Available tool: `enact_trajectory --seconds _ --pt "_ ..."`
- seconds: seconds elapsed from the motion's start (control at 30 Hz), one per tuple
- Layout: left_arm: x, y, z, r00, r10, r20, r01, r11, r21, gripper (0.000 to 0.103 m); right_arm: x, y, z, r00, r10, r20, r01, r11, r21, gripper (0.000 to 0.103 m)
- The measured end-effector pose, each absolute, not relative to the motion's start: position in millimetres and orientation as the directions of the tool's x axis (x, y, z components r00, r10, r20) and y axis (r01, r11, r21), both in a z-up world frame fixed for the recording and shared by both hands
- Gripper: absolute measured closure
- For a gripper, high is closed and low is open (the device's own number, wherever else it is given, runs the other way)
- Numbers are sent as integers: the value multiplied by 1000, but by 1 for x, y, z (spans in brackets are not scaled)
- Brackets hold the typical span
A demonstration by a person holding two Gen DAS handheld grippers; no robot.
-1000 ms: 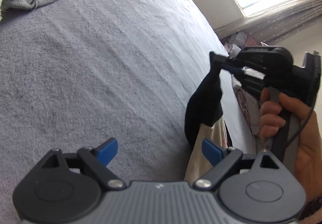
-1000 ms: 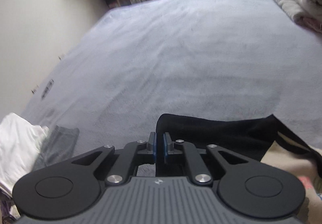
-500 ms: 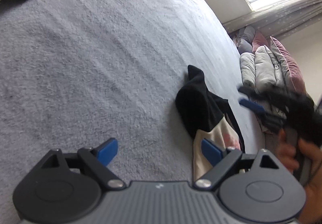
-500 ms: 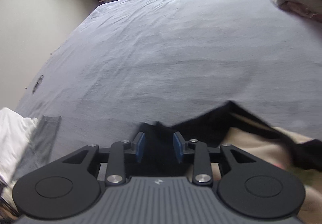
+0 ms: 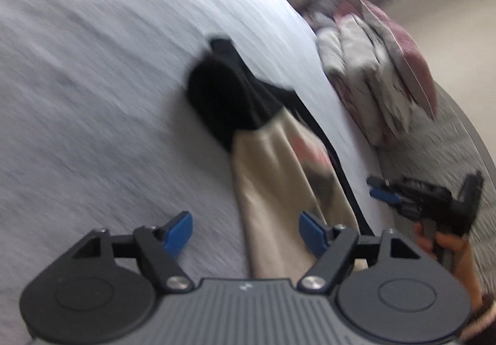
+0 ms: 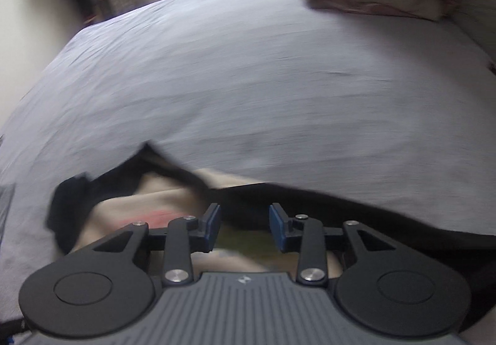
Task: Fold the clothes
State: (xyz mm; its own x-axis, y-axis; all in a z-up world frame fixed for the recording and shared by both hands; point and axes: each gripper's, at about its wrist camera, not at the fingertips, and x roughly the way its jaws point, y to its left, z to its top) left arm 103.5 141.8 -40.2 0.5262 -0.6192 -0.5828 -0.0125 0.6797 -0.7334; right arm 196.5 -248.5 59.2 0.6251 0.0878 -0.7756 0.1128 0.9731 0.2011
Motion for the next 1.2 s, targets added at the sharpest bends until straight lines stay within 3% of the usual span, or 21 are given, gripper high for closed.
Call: enact_trajectory --seconds 0.23,0.43,0.67,0.73,0.8,1.2 --pt "106 123 -46 506 -637 -582 47 694 -718 29 193 -282 38 619 108 -778 100 972 214 62" --pt "108 122 -49 510 -645 -569 64 688 -723 29 187 -244 22 614 49 -788 -53 998 21 62" --pt "104 116 -46 520 -636 -570 100 708 -699 29 192 -228 11 641 21 -768 -127 989 -79 63" --pt "104 115 -46 522 -635 -570 105 711 -695 29 196 -227 7 660 -21 -751 -116 985 -129 67" --pt "103 115 -46 524 -633 -570 110 714 -692 29 200 -228 6 684 -48 -728 -103 981 -161 97" --pt "107 114 -47 524 -640 -562 160 722 -673 32 265 -252 29 742 -192 -642 58 973 -224 100"
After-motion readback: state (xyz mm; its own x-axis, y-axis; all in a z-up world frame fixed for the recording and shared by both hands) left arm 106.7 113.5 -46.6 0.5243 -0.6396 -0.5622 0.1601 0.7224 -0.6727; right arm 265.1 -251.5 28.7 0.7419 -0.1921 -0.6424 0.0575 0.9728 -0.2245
